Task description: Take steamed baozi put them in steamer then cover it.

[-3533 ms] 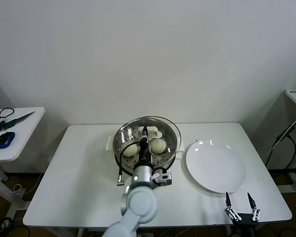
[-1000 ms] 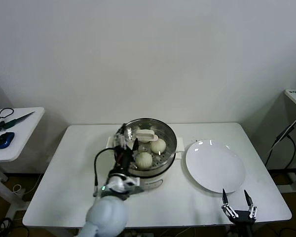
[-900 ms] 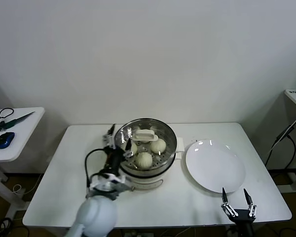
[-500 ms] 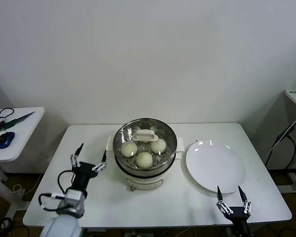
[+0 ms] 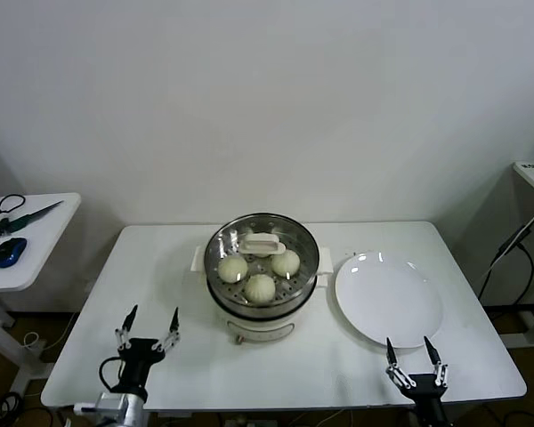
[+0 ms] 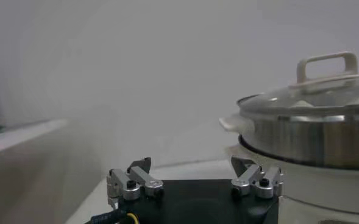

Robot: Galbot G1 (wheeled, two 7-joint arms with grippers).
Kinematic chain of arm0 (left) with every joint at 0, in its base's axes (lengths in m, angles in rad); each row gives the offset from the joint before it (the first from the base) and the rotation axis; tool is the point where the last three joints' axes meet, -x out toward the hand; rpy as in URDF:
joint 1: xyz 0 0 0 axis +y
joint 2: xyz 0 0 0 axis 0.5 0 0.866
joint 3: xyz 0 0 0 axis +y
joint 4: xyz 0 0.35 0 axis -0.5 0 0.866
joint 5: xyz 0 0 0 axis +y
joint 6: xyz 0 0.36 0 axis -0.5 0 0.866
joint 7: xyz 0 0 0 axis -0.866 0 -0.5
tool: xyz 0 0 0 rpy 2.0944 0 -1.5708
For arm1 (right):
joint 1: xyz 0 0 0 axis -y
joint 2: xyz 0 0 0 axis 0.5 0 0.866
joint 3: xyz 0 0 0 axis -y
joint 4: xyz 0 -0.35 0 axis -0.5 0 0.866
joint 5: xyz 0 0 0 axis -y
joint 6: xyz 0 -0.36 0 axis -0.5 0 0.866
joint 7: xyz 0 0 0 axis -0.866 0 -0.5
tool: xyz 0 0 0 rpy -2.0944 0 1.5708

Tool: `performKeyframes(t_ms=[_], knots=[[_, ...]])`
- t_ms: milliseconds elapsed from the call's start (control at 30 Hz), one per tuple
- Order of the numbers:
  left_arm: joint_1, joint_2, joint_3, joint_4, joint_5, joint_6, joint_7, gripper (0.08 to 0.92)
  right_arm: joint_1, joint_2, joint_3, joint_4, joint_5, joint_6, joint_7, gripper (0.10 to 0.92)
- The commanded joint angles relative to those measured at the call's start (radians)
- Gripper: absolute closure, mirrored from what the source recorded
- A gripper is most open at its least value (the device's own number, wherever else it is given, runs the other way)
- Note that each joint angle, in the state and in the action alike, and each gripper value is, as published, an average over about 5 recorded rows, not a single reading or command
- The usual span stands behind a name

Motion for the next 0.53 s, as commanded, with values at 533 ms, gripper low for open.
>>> performKeyframes(t_ms=[533], knots=[[0.058, -0.025, -0.017, 0.029, -0.062, -0.104, 0.013, 0.177, -0.005, 0.002, -0.011, -0.013, 0.000, 0.010, -0.011, 0.203]])
